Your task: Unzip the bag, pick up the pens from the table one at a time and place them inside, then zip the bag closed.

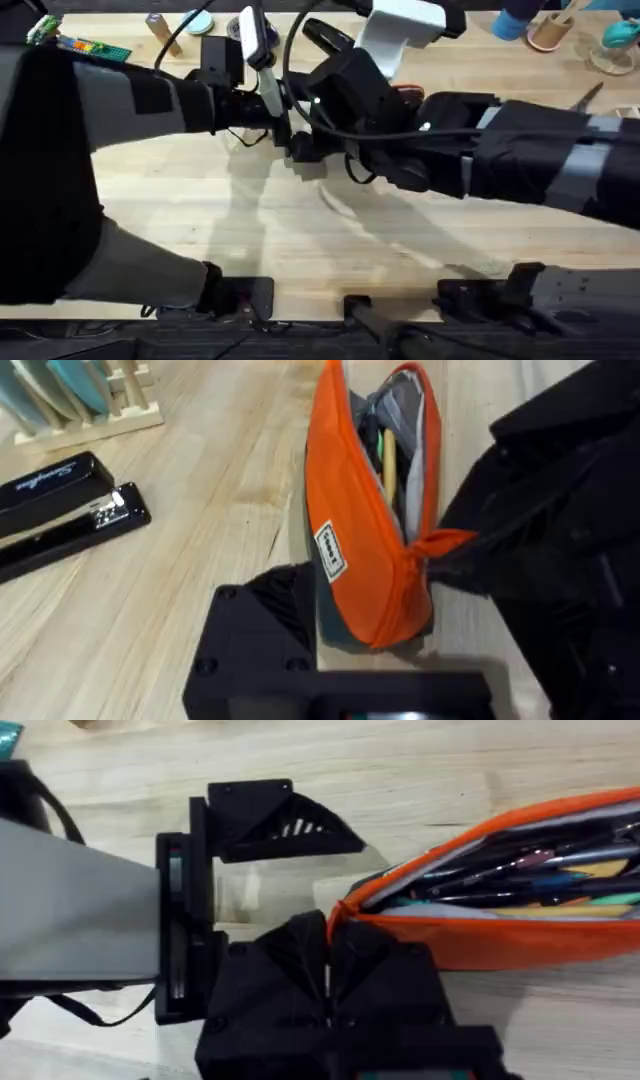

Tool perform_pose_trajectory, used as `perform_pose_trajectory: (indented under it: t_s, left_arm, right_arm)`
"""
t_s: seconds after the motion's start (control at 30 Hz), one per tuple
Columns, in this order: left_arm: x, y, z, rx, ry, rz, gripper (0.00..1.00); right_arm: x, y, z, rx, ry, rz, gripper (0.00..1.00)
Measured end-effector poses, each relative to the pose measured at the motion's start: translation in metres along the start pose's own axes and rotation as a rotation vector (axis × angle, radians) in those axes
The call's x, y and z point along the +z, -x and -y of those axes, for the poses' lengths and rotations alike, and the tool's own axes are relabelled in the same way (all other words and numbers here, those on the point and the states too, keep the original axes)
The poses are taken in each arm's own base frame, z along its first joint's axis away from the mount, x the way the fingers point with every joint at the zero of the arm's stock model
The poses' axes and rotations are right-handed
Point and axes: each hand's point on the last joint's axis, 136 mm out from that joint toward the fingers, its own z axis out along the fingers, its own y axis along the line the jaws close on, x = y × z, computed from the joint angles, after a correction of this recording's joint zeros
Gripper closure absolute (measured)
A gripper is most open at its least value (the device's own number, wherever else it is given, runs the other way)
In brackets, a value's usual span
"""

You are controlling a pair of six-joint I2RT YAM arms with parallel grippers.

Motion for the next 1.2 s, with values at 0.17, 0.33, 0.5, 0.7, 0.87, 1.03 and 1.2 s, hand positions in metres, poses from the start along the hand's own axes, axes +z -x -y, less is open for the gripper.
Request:
perform_pose_trajectory:
  t_s: [0.17,0.33,0.5,0.7,0.87,1.03,1.2]
  left_arm:
    - [0.0042,-0.0001,0.0004,0.007,0.003,-0.013,0.006]
    - [0.0042,-0.0023,-0.0015,0.005,0.014,-0.026,0.015]
    - [0.0041,-0.0038,-0.0028,-0.004,0.022,-0.035,0.377]
    - [0.0043,-0.0047,-0.0044,-0.002,0.03,-0.042,0.948]
    - [0.0045,-0.0051,-0.0043,-0.002,0.03,-0.044,0.957]
    - [0.0045,-0.0051,-0.0046,-0.002,0.031,-0.045,0.957]
    - [0.0045,-0.0053,-0.0046,-0.002,0.032,-0.046,0.956]
  right_arm:
    - [0.0,-0.0001,0.0,0.0,0.0,0.0,0.971]
    - [0.0,-0.0001,0.0,0.0,0.0,0.0,0.97]
    - [0.0001,-0.0002,0.0001,0.0,0.0,0.0,0.971]
    - [0.0,-0.0001,0.0001,0.0,0.0,0.0,0.971]
    - [0.0,-0.0007,0.0007,-0.005,-0.002,-0.002,0.971]
    - [0.0,-0.0011,0.0011,-0.011,-0.004,-0.004,0.971]
    - [0.0001,-0.0019,0.0032,-0.025,-0.013,-0.007,0.971]
